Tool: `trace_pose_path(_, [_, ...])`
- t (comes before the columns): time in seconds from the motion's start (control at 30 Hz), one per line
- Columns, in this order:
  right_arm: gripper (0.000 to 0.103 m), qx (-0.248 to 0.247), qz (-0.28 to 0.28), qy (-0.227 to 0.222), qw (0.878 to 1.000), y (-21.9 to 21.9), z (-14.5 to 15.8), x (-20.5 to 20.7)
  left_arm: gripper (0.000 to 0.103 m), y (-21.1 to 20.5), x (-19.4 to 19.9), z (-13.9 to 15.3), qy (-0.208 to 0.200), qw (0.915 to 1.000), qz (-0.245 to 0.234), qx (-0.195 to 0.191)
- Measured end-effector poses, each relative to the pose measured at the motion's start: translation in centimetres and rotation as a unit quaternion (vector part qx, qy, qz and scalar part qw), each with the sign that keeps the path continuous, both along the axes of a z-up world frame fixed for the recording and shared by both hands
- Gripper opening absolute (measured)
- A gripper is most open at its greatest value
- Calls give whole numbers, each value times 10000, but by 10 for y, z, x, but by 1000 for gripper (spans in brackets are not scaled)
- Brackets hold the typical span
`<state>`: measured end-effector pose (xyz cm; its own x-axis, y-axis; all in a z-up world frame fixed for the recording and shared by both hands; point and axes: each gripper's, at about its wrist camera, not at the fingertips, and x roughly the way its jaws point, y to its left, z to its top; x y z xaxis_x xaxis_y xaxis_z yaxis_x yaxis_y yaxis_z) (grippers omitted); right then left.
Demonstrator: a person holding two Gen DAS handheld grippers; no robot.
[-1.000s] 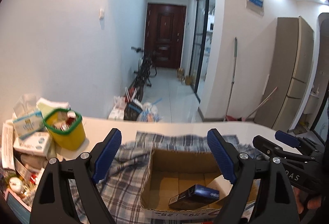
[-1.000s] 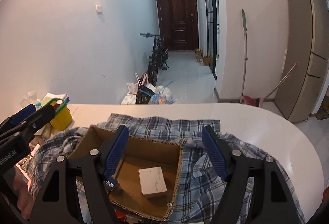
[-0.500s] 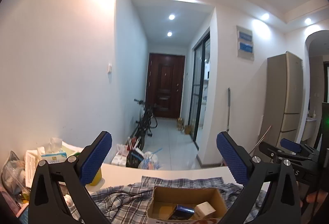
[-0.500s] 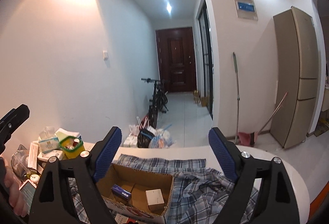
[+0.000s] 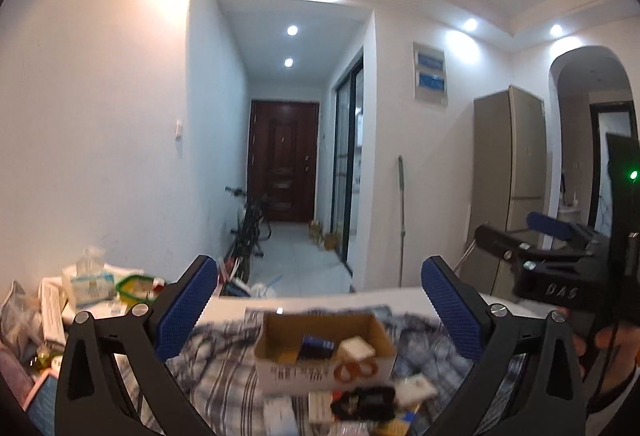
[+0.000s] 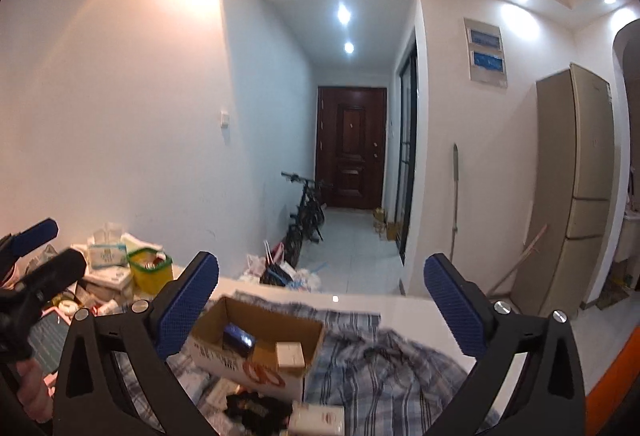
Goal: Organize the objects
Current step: 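Raise both tools away from the cardboard box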
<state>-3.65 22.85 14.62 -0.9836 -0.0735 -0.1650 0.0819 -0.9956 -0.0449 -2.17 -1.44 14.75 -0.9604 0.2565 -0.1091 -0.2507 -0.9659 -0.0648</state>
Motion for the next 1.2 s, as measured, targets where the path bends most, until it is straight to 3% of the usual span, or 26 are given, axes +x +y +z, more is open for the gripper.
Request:
trace_pose_path(0.13, [103,-126,73,-98,9998,4,-20,24,103,-1,10,-21,-155,9998,118,39])
trace_pose_path(0.27, [103,-111,-187,41,9998,4,-41,49,103,4,22,-42,-268,9993,242,-98])
trace_pose_path(0.37, [103,-257,-286,-93,9992,5,-58,56,103,9,25,-58,-447,9989,153,-74])
trace_pose_path(0.53, [103,-456,-265,-439,9976,16,-85,53,103,15,16,-91,-1011,9948,96,6])
trace_pose_path(0.6, [103,-367,-402,-778,9955,16,-98,41,103,17,11,-109,-1318,9913,-34,-40])
trace_pose_path(0.73, [103,-470,-398,-1022,9929,21,-113,36,103,18,3,-133,-1700,9853,92,-114])
trace_pose_path(0.87, [103,-634,-587,-1039,9908,24,-124,38,103,19,-4,-139,-1855,9826,55,-102])
trace_pose_path(1.03, [103,-380,-770,-1112,9901,22,-130,34,103,30,-13,-144,-1906,9810,143,-338])
trace_pose_path(1.2, [103,-388,-870,-1101,9893,31,-130,33,103,36,-33,-143,-2158,9764,8,-15])
